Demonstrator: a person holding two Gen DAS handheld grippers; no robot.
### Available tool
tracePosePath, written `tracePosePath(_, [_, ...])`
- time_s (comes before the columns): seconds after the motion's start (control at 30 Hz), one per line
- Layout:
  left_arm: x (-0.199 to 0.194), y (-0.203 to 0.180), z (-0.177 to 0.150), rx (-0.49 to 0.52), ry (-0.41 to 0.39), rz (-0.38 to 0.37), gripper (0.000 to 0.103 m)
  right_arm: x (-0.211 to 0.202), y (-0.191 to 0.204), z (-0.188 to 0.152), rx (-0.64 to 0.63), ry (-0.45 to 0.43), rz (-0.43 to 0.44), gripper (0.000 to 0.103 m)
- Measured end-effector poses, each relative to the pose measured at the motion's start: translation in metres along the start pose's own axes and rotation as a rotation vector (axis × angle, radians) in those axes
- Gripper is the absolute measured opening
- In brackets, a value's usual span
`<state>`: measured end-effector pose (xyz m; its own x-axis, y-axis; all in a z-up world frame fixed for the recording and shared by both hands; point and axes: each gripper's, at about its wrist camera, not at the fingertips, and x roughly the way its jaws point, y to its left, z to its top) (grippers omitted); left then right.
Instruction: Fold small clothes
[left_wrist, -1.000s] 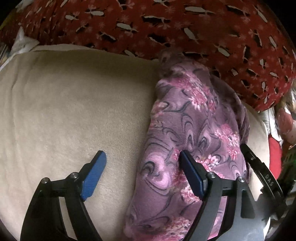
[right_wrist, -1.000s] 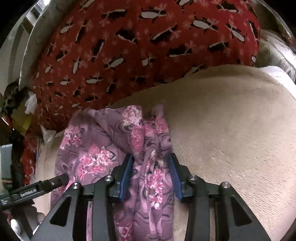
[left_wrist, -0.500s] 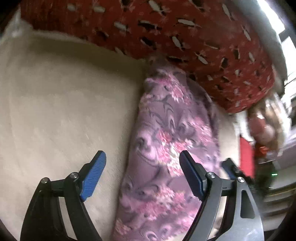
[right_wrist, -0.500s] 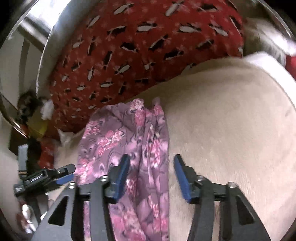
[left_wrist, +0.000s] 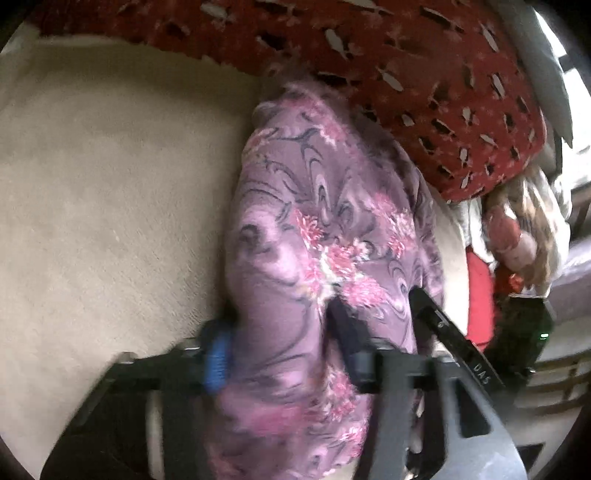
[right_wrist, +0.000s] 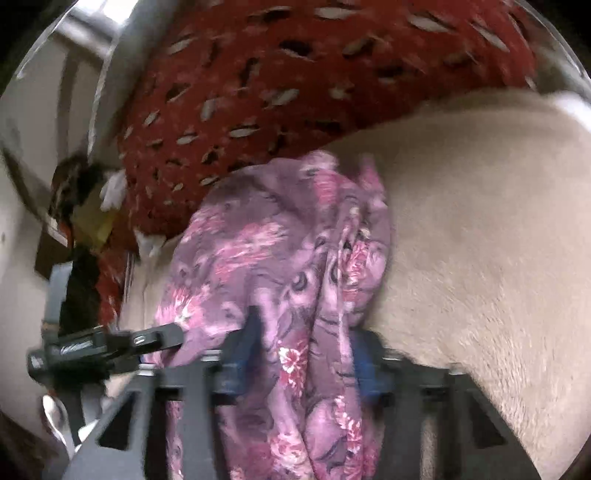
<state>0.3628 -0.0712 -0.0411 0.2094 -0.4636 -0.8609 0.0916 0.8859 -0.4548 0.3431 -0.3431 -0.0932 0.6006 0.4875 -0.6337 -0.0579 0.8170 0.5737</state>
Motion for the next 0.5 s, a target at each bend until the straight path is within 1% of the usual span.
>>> tracePosePath(0.07, [-0.005, -0.001, 0.0, 0.018, -0.018, 0.007, 0.027, -0.007, 0.011, -0.001, -0.048, -0.027, -0.023, 0.025])
tracePosePath(0.1, [-0.009, -0.003, -0.001, 0.021, -0.028, 0.008, 0.026, -0.01, 0.013, -0.001, -0.051, -0.034, -0.029, 0.024])
tracePosePath(0.23, [-0.035, -0.01, -0.01, 0.043, -0.069, 0.004, 0.025, -0.026, 0.034, -0.004, -0.081, -0.068, -0.049, 0.024])
tracePosePath(0.37, [-0.068, -0.008, -0.027, 0.078, -0.112, 0.013, 0.025, -0.048, 0.061, -0.014, -0.105, -0.087, -0.013, 0.024])
tracePosePath(0.5, [-0.098, 0.009, -0.051, 0.078, -0.137, 0.025, 0.025, -0.06, 0.086, -0.033, -0.116, -0.066, 0.03, 0.024])
